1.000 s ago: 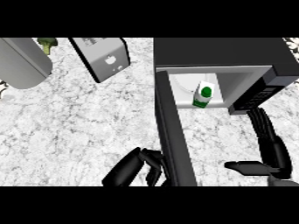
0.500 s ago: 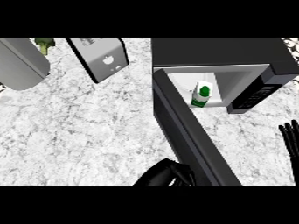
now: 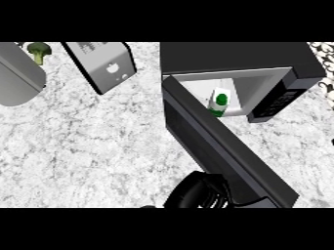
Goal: Pick up the milk, place it into the microwave and close the microwave
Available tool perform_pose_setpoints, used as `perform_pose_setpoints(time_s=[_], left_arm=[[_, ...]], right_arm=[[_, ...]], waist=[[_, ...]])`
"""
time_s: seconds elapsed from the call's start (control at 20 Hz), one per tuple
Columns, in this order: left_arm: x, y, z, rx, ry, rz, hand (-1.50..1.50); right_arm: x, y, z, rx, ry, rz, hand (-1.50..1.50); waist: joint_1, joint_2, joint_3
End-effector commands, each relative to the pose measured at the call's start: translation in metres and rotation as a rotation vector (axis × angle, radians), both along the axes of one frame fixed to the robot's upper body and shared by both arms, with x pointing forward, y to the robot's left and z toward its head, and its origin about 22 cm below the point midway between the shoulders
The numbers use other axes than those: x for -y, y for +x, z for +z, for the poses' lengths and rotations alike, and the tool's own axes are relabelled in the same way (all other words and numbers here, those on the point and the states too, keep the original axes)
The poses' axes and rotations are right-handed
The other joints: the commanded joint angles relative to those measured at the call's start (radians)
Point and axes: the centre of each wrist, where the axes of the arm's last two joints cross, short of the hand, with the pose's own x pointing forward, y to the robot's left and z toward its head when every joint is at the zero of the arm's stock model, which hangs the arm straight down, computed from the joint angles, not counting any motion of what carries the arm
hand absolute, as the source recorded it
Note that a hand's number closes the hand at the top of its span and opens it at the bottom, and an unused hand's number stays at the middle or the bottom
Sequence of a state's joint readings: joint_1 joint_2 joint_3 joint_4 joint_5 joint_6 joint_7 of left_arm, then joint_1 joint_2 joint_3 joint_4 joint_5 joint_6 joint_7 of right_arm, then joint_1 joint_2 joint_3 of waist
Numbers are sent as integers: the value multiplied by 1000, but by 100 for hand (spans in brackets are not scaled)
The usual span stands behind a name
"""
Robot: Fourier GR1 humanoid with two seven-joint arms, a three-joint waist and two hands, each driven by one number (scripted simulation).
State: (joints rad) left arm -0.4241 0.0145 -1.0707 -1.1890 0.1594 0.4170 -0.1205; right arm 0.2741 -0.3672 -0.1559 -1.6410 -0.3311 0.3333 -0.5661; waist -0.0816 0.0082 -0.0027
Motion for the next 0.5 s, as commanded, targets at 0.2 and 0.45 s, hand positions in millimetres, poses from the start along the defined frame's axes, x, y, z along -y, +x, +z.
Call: perform_pose_setpoints(time_s=[0.2, 0.45], left_arm=[[15, 13, 18, 28, -119, 140, 150], [20, 34, 36, 95, -163, 192, 150]], right_arm=[[10, 7, 36, 24, -3, 115, -150], [3, 13, 50, 64, -5, 275, -150]], waist=[[-48, 9, -3], [-93, 14, -3]])
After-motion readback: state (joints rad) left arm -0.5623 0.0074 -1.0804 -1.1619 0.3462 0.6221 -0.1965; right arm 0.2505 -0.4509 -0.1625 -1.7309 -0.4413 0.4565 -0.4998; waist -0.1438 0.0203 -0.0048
